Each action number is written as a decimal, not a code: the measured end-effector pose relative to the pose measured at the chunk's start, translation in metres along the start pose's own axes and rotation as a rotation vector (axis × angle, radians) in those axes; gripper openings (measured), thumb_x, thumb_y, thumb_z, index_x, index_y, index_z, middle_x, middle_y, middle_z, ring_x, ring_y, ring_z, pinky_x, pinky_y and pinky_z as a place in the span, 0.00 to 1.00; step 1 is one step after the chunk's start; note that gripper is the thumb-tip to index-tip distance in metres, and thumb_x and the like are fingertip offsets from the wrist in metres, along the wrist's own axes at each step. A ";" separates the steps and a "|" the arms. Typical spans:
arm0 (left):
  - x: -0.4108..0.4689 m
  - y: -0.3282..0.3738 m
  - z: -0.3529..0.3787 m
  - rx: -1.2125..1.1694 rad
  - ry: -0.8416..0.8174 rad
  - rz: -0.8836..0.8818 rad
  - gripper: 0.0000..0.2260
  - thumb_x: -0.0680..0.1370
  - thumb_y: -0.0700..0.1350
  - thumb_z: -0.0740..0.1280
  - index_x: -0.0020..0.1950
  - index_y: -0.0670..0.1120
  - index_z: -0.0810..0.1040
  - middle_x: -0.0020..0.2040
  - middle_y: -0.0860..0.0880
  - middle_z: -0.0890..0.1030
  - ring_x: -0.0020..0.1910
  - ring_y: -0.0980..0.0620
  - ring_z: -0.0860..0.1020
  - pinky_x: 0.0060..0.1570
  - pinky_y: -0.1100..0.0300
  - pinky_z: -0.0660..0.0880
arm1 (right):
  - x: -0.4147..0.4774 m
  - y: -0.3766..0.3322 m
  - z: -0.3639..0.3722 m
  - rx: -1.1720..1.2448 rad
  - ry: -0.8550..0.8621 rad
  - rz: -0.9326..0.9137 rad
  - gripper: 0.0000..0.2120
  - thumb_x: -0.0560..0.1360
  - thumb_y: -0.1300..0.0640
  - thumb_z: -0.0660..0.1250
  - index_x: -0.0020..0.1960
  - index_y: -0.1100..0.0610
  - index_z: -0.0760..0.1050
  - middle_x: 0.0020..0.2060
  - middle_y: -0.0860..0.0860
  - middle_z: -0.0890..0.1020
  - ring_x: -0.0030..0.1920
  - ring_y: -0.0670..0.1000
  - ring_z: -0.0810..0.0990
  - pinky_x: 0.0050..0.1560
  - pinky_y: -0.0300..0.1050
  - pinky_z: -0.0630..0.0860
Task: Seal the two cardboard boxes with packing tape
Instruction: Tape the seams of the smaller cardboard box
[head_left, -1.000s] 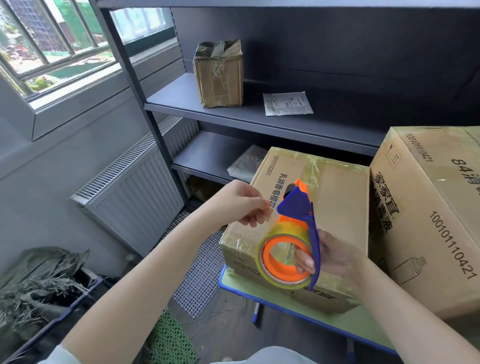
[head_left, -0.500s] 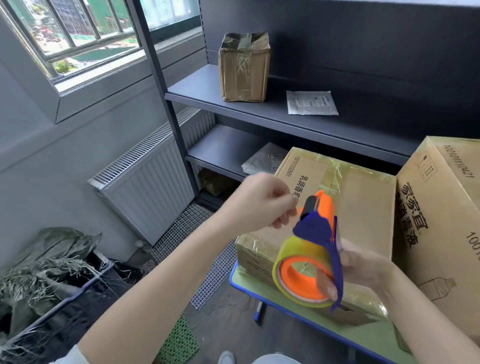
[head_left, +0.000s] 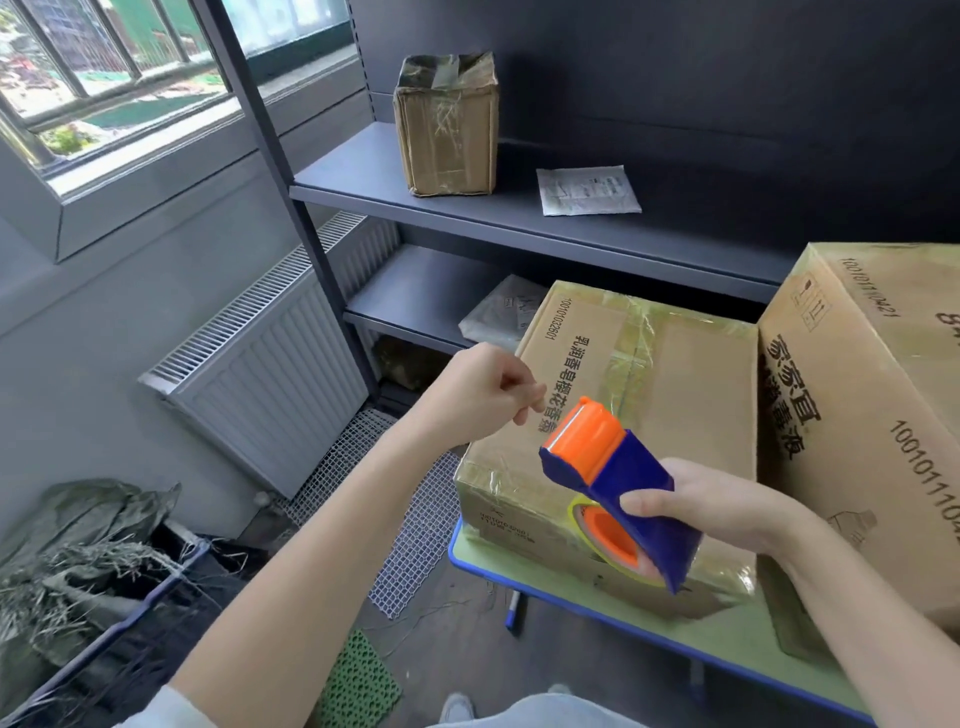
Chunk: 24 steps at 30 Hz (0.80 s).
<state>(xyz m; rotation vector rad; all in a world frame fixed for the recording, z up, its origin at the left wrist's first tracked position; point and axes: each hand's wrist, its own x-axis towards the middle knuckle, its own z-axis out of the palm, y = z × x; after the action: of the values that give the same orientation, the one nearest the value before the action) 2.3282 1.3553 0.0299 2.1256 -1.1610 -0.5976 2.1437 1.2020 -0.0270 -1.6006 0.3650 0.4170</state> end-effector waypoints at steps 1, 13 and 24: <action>0.000 0.000 0.001 0.010 0.001 0.009 0.11 0.78 0.44 0.65 0.36 0.48 0.82 0.24 0.57 0.76 0.26 0.54 0.71 0.29 0.62 0.69 | -0.003 -0.001 0.001 -0.002 0.007 0.007 0.28 0.58 0.34 0.73 0.46 0.54 0.73 0.35 0.50 0.83 0.35 0.51 0.82 0.34 0.39 0.75; -0.010 -0.010 -0.014 -0.014 0.131 0.046 0.12 0.77 0.41 0.66 0.33 0.45 0.80 0.24 0.55 0.76 0.22 0.62 0.71 0.26 0.74 0.64 | -0.018 -0.005 0.007 -0.138 0.021 0.253 0.31 0.60 0.36 0.73 0.48 0.60 0.73 0.36 0.60 0.84 0.36 0.57 0.83 0.33 0.44 0.78; -0.034 -0.080 0.011 -0.171 0.333 -0.159 0.14 0.77 0.49 0.67 0.34 0.45 0.81 0.23 0.55 0.73 0.22 0.60 0.66 0.27 0.66 0.64 | -0.011 -0.013 0.036 -0.306 0.295 0.027 0.20 0.66 0.39 0.72 0.55 0.33 0.69 0.41 0.41 0.82 0.34 0.43 0.82 0.32 0.39 0.79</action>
<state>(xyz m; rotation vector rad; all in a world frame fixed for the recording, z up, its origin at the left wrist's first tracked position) 2.3494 1.4136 -0.0326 2.0832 -0.7382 -0.3774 2.1382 1.2384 -0.0119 -1.9648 0.5684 0.2649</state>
